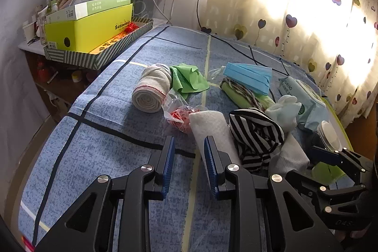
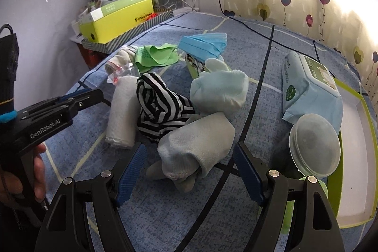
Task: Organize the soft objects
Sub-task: 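Grasp the white rolled towel with the left tool while the right tool grasps the grey sock, then carry the white towel and grey sock with both tools into the lime-rimmed box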
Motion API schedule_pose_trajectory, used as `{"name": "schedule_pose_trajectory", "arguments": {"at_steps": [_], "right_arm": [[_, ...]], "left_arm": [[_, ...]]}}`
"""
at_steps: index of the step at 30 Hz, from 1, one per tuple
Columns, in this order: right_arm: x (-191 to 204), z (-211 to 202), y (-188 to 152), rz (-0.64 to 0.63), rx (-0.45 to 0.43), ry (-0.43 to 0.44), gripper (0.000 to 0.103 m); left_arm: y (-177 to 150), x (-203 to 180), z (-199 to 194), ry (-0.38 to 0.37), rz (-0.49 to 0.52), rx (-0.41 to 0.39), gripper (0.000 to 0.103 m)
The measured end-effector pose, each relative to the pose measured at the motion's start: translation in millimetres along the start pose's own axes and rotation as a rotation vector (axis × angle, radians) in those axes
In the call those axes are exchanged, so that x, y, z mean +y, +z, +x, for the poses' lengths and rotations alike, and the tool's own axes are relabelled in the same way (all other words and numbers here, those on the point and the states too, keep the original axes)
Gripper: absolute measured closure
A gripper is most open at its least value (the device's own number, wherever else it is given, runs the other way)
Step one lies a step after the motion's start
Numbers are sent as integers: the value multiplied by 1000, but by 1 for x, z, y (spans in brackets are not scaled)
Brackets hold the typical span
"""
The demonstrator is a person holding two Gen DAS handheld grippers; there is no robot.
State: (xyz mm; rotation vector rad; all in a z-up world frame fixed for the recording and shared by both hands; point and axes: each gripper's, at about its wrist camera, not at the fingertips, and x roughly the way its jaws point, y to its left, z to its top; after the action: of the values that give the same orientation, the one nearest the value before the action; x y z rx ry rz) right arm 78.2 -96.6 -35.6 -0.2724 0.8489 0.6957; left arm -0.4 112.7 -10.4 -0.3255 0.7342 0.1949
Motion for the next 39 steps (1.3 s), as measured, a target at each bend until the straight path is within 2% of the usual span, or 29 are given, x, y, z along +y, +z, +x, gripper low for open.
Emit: {"name": "schedule_pose_trajectory", "arguments": {"at_steps": [8, 10, 11, 15, 18, 19, 20, 23, 24, 27, 32, 39], "right_arm": [[1, 10, 6, -12, 10, -46, 29], [1, 14, 7, -21, 23, -42, 40], [2, 17, 8, -25, 32, -48, 50], [3, 19, 8, -52, 42, -65, 59], [4, 19, 7, -70, 43, -73, 65], [5, 18, 7, -79, 39, -78, 68], [5, 17, 6, -85, 36, -84, 73], [4, 13, 4, -96, 26, -85, 80], [4, 11, 3, -98, 20, -85, 82], [4, 6, 1, -102, 6, -76, 84], [6, -5, -2, -108, -19, -70, 85], [7, -30, -3, -109, -92, -54, 85]], "left_arm": [[-1, -5, 11, -100, -10, 41, 76], [-3, -8, 17, -125, -7, 68, 76], [-4, -10, 21, -128, -7, 85, 76], [-7, -15, 30, -125, -2, 115, 75], [-8, -18, 38, -139, -11, 151, 49], [-9, -18, 43, -144, -18, 175, 49], [-10, -20, 42, -136, -11, 165, 49], [-12, -24, 42, -131, -3, 164, 49], [-12, -24, 42, -133, -3, 163, 49], [-14, -25, 42, -130, 2, 161, 76], [-15, -30, 27, -125, 33, 120, 81], [-11, -34, -11, -44, 82, -4, 81]]}}
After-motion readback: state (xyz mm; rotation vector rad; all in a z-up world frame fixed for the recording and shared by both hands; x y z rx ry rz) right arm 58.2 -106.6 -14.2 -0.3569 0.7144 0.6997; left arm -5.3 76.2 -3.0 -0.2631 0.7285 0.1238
